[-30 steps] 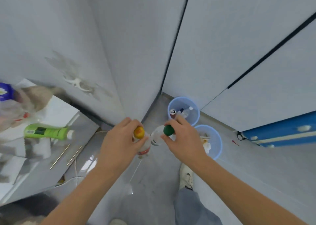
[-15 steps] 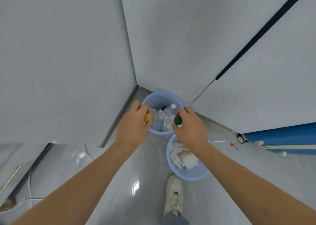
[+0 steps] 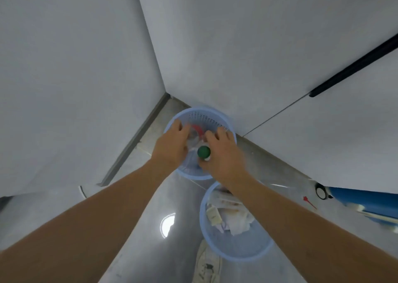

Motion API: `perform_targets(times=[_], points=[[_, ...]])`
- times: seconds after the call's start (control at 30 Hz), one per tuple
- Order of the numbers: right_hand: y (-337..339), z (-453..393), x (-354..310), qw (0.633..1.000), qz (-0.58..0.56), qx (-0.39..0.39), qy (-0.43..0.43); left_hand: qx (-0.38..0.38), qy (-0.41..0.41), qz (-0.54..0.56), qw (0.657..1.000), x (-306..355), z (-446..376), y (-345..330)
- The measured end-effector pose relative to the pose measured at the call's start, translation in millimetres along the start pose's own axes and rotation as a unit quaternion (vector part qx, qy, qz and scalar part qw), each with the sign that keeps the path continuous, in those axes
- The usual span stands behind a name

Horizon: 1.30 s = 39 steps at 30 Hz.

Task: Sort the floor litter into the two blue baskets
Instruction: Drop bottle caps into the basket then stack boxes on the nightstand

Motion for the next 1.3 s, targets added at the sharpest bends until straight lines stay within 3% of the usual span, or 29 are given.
perform_targets(times=[0.13, 0.3, 0.43, 0.67, 0.83, 1.07, 1.13, 1.3], points=[[-34, 6, -21, 0.998, 0.015, -0.038, 0.048, -0.019, 0.018, 0.006, 1.000, -2, -5, -12], [-46, 9, -29, 0.997, 0.026, -0.052, 0.041, -0.055, -0.006, 0.003, 0.998, -15, 13, -8], [-43, 17, -21, 0.996, 0.029, -0.080, 0.014, -0.037, -0.011, 0.036, 0.999, -29, 37, 3], [-2, 49, -56, 1.000, -0.014, -0.004, 0.001, 0.008, 0.023, 0.075, 0.997, -50, 109, 50], [31, 99, -150, 0.997, -0.071, -0.004, 0.022, 0.062, 0.053, 0.107, 0.991, -70, 196, 113], [54, 175, -340, 0.986, -0.105, -0.018, 0.131, 0.099, 0.103, 0.115, 0.983, -122, 359, 188], [51, 191, -395, 0.980, -0.106, -0.043, 0.160, 0.091, 0.127, 0.105, 0.982, -146, 407, 200], [36, 211, -518, 0.960, -0.138, -0.054, 0.236, 0.154, 0.201, 0.090, 0.963, -229, 501, 236]])
Point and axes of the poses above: each hand's wrist, its own z-axis away from the middle knuckle, its own y-axis out of the back of the hand, x = y × z, the point moved 7 cm from there along -z, towards the middle knuckle, and after that the axes turned 6 degrees about -y, right-handed, at the moved point
